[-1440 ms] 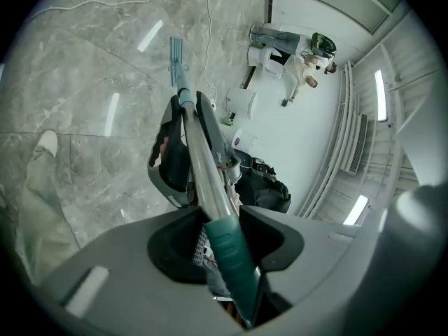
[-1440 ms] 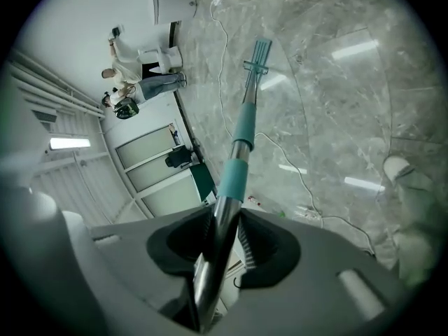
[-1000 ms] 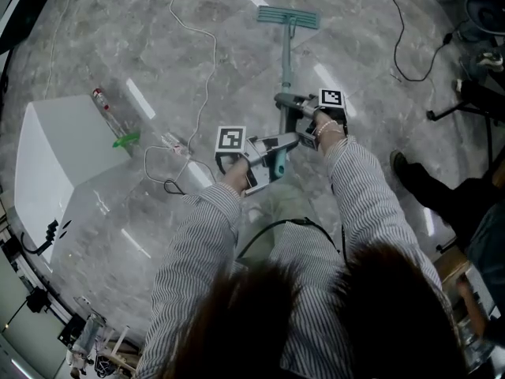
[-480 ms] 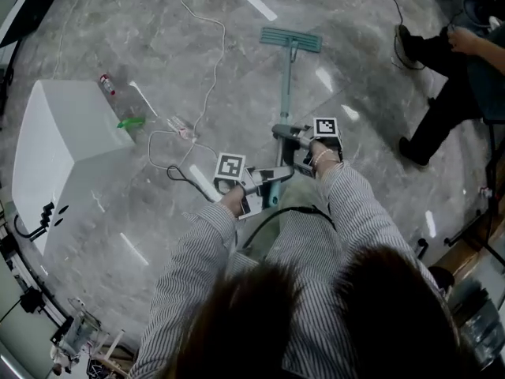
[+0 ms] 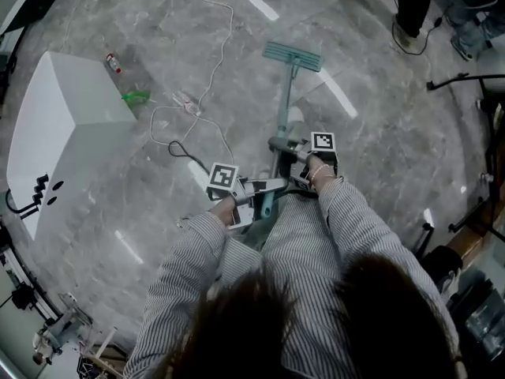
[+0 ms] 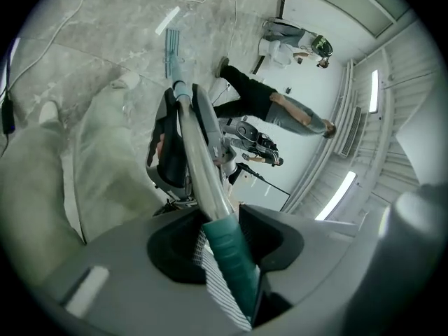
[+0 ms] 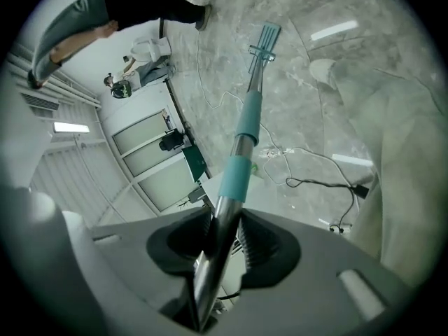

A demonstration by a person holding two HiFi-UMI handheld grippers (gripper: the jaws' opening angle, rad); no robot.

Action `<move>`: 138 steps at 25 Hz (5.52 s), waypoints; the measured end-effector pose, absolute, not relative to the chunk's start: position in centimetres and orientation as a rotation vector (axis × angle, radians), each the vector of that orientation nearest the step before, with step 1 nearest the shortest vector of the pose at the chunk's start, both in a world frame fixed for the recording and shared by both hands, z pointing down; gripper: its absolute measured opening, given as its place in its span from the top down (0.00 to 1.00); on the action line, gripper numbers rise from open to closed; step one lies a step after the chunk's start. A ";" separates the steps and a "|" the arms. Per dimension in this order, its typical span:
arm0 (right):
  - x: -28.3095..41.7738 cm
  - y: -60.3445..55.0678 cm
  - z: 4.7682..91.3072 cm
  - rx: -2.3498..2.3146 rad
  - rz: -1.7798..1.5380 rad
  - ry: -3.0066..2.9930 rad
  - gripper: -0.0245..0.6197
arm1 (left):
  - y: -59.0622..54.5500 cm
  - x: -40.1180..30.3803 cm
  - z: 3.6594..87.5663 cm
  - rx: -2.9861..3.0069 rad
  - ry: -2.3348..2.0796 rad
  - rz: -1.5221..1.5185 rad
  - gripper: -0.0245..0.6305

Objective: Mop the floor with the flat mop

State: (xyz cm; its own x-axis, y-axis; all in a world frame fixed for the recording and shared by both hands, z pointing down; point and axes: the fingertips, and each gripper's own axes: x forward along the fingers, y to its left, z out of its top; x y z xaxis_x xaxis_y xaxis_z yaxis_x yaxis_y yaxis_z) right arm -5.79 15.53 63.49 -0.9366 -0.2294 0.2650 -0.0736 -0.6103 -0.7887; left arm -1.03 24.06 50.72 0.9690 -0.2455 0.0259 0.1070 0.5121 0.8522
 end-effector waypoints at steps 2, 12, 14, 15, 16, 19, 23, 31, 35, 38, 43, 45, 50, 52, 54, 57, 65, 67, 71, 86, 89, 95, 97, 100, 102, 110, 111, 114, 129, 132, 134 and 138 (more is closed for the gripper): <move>-6.0 17.5 62.9 -0.520 -2.694 1.337 0.77 | 25.9 -1.2 50.0 1.023 -0.137 -0.202 0.75; -4.4 23.5 60.8 -0.471 -2.759 1.336 0.77 | 31.7 1.6 47.4 1.022 -0.096 -0.137 0.74; -4.0 24.3 60.8 -0.477 -2.757 1.329 0.77 | 32.6 2.3 47.3 1.015 -0.068 -0.110 0.74; -3.9 24.6 61.0 -0.487 -2.751 1.319 0.77 | 33.0 2.5 47.4 1.009 -0.056 -0.100 0.75; -3.9 24.8 61.2 -0.499 -2.741 1.305 0.77 | 33.3 2.5 47.6 1.002 -0.048 -0.090 0.75; -3.9 24.9 61.6 -0.520 -2.719 1.276 0.77 | 33.4 2.5 47.9 0.994 -0.047 -0.083 0.76; -3.7 24.7 61.4 -0.519 -2.706 1.287 0.77 | 33.1 2.6 47.7 0.993 -0.055 -0.106 0.76; -3.8 24.5 61.4 -0.545 -2.673 1.275 0.77 | 32.9 2.4 47.7 0.991 -0.062 -0.118 0.76; -3.8 24.5 61.3 -0.540 -2.681 1.282 0.76 | 32.9 2.3 47.6 0.987 -0.065 -0.131 0.76; -3.9 24.3 61.2 -0.529 -2.688 1.301 0.76 | 32.7 2.3 47.5 0.988 -0.062 -0.139 0.76; -3.9 23.8 60.9 -0.517 -2.687 1.316 0.76 | 32.2 2.4 47.2 0.997 -0.046 -0.138 0.76; -3.8 22.5 60.9 -0.521 -2.689 1.325 0.76 | 31.0 2.5 47.2 1.001 -0.041 -0.130 0.76; -3.0 18.3 61.7 -0.541 -2.676 1.342 0.76 | 27.0 3.3 48.1 1.019 -0.047 -0.112 0.75; -2.8 16.3 62.0 -0.542 -2.668 1.344 0.76 | 24.9 3.6 48.5 1.025 -0.050 -0.119 0.75; -2.5 13.9 62.4 -0.546 -2.667 1.351 0.76 | 22.6 3.8 48.9 1.030 -0.057 -0.135 0.75; -2.0 9.9 62.8 -0.554 -2.676 1.371 0.76 | 18.5 4.4 49.5 1.034 -0.080 -0.166 0.75; -0.9 -3.1 64.5 -0.552 -2.722 1.432 0.76 | 5.5 5.6 51.8 1.013 -0.166 -0.198 0.77; -0.8 -7.1 64.9 -0.560 -2.716 1.427 0.76 | 1.4 5.7 52.5 1.008 -0.201 -0.224 0.78; -0.4 -14.7 65.5 -0.576 -2.715 1.445 0.77 | -6.4 5.8 53.5 0.986 -0.255 -0.273 0.78; 1.5 -35.6 68.2 -0.644 -2.686 1.551 0.76 | -27.0 7.6 56.2 1.013 -0.295 -0.334 0.79; 1.4 -35.6 68.1 -0.643 -2.679 1.552 0.76 | -26.9 7.6 56.4 1.013 -0.293 -0.331 0.79; 1.4 -35.6 68.5 -0.643 -2.673 1.554 0.76 | -26.8 7.5 56.6 1.014 -0.297 -0.329 0.79; 1.5 -35.6 68.6 -0.645 -2.674 1.544 0.76 | -26.8 7.5 56.6 1.016 -0.300 -0.332 0.79; 1.4 -35.6 68.3 -0.646 -2.673 1.543 0.76 | -26.8 7.5 56.5 1.015 -0.299 -0.336 0.79; 1.5 -35.6 68.5 -0.651 -2.678 1.549 0.77 | -26.9 7.5 56.4 1.008 -0.302 -0.346 0.79; 1.4 -34.2 68.4 -0.654 -2.689 1.551 0.77 | -25.7 7.3 56.2 1.002 -0.312 -0.354 0.79; 1.4 -33.4 68.4 -0.651 -2.688 1.551 0.77 | -24.8 7.3 56.1 1.001 -0.312 -0.353 0.79; 1.0 -29.5 68.3 -0.650 -2.679 1.548 0.77 | -20.8 6.9 56.1 0.998 -0.312 -0.350 0.79; -0.7 -11.1 67.3 -0.672 -2.646 1.510 0.77 | -2.1 5.1 55.6 1.008 -0.258 -0.300 0.79; -1.2 -5.8 67.7 -0.685 -2.640 1.497 0.77 | 3.2 4.3 55.7 1.001 -0.251 -0.293 0.79; -1.7 -2.2 68.0 -0.684 -2.639 1.480 0.77 | 6.8 3.8 55.7 1.000 -0.242 -0.291 0.79; -2.6 4.2 68.3 -0.672 -2.628 1.487 0.77 | 13.3 2.8 55.4 0.987 -0.225 -0.264 0.79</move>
State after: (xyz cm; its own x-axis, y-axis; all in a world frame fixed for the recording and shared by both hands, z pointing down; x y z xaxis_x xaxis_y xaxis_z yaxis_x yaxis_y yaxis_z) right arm -2.59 4.21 68.28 -0.9046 -0.2493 0.3458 -0.1679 -0.5372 -0.8266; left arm 2.82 13.32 55.44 0.9452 -0.3194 0.0674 0.1169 0.5241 0.8436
